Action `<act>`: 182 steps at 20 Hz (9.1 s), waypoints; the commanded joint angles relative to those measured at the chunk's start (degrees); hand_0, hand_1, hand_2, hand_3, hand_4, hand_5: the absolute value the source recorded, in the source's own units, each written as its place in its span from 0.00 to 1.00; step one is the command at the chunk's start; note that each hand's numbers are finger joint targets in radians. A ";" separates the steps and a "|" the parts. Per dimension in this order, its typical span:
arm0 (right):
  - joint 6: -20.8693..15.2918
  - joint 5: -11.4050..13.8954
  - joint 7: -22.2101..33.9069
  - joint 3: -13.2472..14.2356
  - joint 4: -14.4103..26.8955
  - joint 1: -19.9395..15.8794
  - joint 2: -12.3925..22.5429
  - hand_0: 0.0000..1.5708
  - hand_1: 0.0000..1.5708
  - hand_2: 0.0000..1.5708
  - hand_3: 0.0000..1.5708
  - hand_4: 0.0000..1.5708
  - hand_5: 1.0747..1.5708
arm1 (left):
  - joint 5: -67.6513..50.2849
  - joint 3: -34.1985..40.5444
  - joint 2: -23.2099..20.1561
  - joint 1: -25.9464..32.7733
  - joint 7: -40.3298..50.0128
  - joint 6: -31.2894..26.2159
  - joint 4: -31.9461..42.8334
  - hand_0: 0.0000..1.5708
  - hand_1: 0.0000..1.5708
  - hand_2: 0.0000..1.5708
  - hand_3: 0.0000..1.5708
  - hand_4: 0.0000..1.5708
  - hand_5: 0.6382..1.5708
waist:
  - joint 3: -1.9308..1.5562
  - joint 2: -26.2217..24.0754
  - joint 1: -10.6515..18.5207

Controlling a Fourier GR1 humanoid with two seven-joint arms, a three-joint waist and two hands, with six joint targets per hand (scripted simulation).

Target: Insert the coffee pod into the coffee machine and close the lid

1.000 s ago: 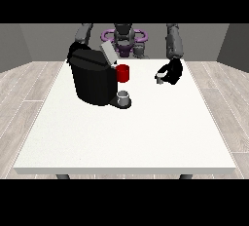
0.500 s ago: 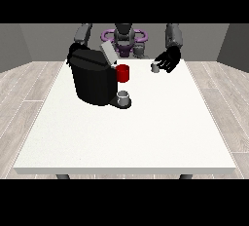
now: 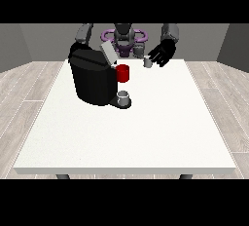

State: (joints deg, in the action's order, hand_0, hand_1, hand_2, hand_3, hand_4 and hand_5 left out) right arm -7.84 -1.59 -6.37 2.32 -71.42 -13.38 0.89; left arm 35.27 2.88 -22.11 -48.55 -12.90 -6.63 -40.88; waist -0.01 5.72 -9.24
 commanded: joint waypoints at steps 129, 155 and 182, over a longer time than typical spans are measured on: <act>8.10 -2.19 8.53 -1.03 -14.19 4.08 8.41 0.00 0.00 0.00 0.00 0.00 1.00 | -23.67 18.30 18.52 20.49 -2.16 -12.56 -4.65 0.00 0.00 0.00 0.00 0.09 1.00 | 0.01 -19.65 15.04; 10.26 -1.47 6.33 2.87 1.61 -15.59 7.93 0.00 0.00 0.00 0.00 0.00 1.00 | -33.91 7.74 19.46 32.72 7.02 -7.25 -32.66 0.00 0.00 0.00 0.00 0.00 1.00 | 0.00 -4.96 16.66; 11.34 3.75 1.49 1.37 13.64 -25.63 6.29 0.00 0.00 0.00 0.00 0.00 1.00 | -38.34 7.92 15.47 33.29 10.75 -4.34 -37.54 0.00 0.00 0.00 0.00 0.00 1.00 | 0.01 -2.15 16.07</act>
State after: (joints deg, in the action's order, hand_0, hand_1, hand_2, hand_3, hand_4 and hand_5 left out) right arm 3.66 1.51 -5.17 4.45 -59.32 -38.44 8.45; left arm -2.20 10.47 -6.57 -14.91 -3.95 -11.86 -78.50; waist 0.12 3.76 6.86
